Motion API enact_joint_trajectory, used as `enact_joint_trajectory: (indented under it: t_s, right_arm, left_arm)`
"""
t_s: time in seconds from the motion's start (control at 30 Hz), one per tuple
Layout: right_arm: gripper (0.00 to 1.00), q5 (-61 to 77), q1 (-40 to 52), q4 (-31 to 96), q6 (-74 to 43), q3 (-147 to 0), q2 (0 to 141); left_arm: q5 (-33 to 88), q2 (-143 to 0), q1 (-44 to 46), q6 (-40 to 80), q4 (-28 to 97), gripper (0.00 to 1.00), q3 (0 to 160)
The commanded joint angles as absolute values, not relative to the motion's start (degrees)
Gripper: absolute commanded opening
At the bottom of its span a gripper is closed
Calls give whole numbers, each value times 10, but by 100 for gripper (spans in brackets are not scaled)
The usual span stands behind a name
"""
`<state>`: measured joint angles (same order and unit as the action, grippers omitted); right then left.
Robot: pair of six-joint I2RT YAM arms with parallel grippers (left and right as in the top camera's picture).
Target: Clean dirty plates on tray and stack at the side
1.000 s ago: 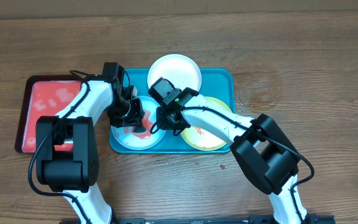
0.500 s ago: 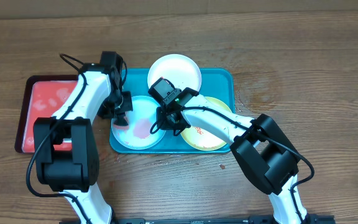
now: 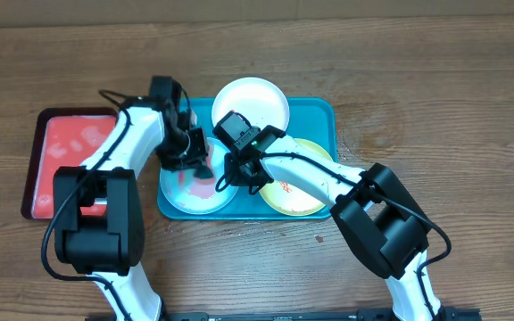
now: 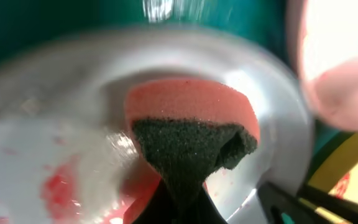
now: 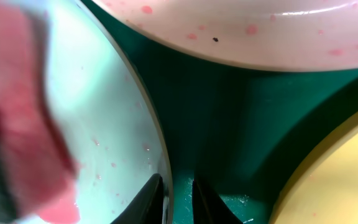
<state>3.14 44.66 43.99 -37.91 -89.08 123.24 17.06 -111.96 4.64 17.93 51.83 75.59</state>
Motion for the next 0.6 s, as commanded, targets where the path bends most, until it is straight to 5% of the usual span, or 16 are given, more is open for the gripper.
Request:
enact_joint_trajectory:
  t_s: [0.0,0.3,0.57]
  right_arm:
    - [17,26,444,439,-382,-884,1235]
    - [11,26,432,449,-382,-884,1235]
    - [11,26,430,452,-381,-884,1235]
  left_arm:
    - [173,-1122,48,193,519,4,729]
    - [-96,-1122,44,194,562,4,725]
    - [-166,-1120,44,194,575,4,765]
